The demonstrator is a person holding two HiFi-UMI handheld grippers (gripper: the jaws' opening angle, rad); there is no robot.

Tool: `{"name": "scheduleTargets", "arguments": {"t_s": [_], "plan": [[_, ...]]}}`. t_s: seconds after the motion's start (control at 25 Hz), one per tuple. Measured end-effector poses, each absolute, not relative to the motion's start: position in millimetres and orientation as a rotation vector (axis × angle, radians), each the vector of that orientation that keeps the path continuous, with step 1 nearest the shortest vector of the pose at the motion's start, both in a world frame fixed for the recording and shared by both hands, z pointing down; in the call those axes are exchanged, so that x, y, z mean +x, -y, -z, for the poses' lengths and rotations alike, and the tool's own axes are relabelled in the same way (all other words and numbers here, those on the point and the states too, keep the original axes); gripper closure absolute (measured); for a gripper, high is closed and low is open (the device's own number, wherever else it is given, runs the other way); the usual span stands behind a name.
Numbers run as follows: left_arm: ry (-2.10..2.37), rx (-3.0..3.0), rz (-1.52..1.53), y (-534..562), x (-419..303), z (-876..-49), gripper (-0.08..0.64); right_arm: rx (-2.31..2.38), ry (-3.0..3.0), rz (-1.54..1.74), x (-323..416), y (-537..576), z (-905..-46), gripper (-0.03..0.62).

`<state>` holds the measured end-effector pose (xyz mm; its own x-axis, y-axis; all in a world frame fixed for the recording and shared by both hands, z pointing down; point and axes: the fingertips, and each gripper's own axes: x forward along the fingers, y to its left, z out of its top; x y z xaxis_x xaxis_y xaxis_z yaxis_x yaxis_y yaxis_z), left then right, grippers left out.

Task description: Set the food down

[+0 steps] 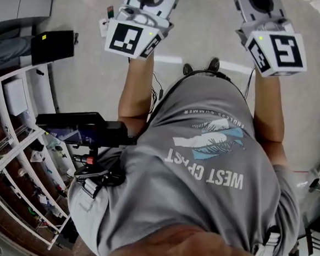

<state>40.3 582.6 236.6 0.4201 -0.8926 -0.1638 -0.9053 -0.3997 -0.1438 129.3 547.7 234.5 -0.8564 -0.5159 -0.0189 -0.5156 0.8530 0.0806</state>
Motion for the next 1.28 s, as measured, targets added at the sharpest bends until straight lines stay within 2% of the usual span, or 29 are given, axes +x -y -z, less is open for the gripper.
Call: {"name": "scheduleTargets", "arguments": {"t_s": [0.48, 1.28], "plan": [[-1.643, -2.416, -0.063, -537, 68, -232, 0.456, 0.748, 3.043, 0.124, 153, -505, -232, 0.583], [-1.585, -2.499, -0.058, -480, -18, -245, 0.456, 0.871, 2.996, 0.084, 72, -452, -246, 0.582]]}}
